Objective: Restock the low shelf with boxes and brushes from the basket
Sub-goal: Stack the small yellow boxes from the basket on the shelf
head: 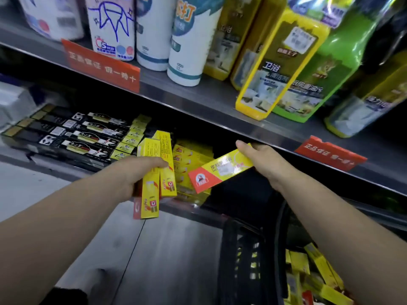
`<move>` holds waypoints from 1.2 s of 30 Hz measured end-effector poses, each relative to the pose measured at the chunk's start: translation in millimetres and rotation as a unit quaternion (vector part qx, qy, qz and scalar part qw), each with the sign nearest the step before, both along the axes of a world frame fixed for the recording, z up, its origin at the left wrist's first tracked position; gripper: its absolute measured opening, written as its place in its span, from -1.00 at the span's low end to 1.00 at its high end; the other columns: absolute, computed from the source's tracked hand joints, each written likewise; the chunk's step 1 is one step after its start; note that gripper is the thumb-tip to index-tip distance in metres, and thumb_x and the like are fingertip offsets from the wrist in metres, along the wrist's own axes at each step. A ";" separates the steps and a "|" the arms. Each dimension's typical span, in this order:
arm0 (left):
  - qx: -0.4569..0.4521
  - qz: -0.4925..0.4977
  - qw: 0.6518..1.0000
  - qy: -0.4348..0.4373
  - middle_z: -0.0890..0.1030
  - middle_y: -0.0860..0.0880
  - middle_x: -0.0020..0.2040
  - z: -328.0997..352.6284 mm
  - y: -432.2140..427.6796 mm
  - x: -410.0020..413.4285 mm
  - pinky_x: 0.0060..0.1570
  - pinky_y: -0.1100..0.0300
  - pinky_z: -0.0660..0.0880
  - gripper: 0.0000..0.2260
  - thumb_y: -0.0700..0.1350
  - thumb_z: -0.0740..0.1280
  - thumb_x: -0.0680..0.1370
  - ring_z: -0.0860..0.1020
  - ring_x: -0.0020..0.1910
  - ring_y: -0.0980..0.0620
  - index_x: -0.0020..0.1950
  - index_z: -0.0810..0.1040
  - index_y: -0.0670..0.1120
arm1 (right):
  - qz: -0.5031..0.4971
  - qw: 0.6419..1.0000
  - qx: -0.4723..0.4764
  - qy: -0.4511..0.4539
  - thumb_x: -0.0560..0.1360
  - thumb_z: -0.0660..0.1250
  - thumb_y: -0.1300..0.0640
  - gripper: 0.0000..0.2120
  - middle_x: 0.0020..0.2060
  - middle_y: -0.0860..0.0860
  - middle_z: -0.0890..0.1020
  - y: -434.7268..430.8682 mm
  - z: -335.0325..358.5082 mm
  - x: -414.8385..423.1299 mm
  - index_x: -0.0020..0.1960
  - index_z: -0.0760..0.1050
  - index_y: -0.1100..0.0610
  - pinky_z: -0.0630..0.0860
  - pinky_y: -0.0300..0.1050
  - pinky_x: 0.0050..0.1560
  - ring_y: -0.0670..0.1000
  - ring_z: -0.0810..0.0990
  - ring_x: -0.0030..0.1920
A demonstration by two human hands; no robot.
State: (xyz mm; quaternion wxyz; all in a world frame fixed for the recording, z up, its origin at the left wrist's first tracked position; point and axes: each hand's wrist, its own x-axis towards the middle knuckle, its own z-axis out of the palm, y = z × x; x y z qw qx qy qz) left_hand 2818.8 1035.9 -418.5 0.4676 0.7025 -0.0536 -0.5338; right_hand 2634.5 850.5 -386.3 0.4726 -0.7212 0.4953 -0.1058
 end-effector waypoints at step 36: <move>-0.076 -0.049 0.992 0.085 0.71 -0.07 -0.21 -21.0 -22.7 21.8 -0.36 0.13 0.59 -0.76 -0.03 0.44 0.41 0.68 -0.29 -0.01 0.00 0.60 -0.11 | 0.219 0.951 0.214 -0.050 0.52 0.29 0.08 -0.75 -0.09 -0.08 0.65 2.1 -42.1 114.6 0.20 0.43 -0.05 0.58 -0.18 0.00 -0.10 0.62 -0.08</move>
